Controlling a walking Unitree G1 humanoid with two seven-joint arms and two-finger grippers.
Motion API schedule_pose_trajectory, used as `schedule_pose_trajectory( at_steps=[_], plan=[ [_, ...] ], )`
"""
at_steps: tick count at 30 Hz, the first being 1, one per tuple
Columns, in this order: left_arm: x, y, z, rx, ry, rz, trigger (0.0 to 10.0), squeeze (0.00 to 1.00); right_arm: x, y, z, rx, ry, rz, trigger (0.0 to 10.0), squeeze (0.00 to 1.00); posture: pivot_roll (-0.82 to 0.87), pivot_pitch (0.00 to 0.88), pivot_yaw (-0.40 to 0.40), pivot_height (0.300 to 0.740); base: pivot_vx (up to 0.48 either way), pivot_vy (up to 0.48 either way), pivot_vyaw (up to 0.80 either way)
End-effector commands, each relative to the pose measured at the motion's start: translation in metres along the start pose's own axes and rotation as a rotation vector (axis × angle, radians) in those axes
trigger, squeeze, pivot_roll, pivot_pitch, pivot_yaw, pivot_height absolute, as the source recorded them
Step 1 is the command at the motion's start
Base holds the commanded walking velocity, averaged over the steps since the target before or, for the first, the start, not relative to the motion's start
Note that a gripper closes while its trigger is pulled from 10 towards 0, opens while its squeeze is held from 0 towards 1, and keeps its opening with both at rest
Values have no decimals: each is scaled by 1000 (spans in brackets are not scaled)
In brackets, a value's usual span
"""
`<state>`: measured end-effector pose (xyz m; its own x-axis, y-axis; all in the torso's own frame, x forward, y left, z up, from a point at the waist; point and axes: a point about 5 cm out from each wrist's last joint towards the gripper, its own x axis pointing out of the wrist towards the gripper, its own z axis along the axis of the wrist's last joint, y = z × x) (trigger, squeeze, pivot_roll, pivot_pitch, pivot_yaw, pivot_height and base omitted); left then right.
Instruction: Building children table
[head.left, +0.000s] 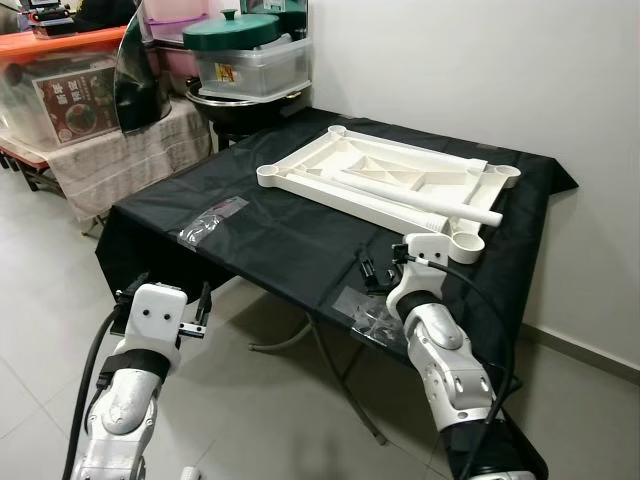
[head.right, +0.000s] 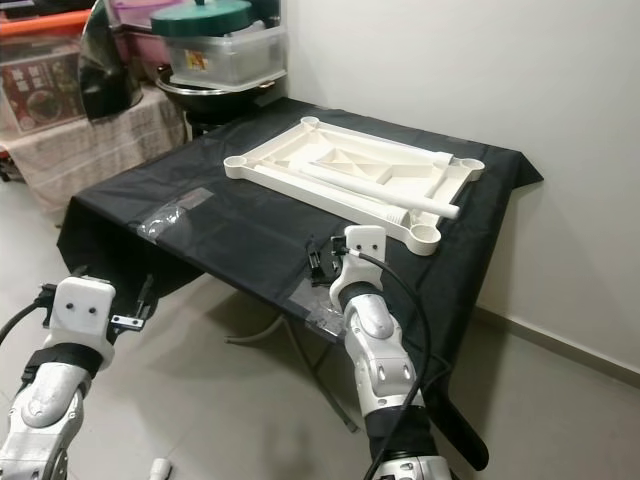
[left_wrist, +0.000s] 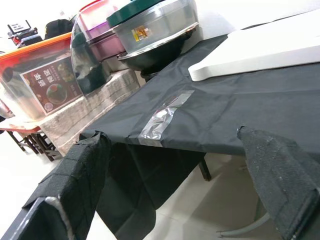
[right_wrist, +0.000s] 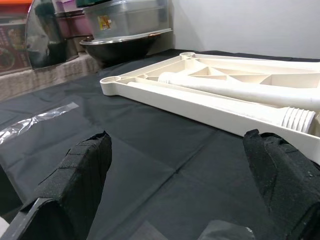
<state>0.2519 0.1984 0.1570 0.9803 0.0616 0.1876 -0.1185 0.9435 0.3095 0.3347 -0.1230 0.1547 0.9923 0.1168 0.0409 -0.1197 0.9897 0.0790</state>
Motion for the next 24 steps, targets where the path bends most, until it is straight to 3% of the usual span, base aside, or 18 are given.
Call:
schedule_pose_trajectory(
  at_steps=[1, 3, 24],
  plan=[
    [-2, 2, -7, 14, 31, -1, 10000, 0, 1, 2, -1, 3, -3, 0, 10000, 0, 2, 0, -29, 740, 0, 480, 0],
    [-2, 2, -7, 17, 28, -2, 10000, 0, 0, 2, -1, 4, -3, -1, 10000, 0, 2, 0, -29, 740, 0, 480, 0],
    [-6, -1, -10, 37, 26, -43, 10000, 0, -1, 2, -5, 3, 10, 0, 10000, 0, 3, 0, -32, 740, 0, 0, 0]
  ],
)
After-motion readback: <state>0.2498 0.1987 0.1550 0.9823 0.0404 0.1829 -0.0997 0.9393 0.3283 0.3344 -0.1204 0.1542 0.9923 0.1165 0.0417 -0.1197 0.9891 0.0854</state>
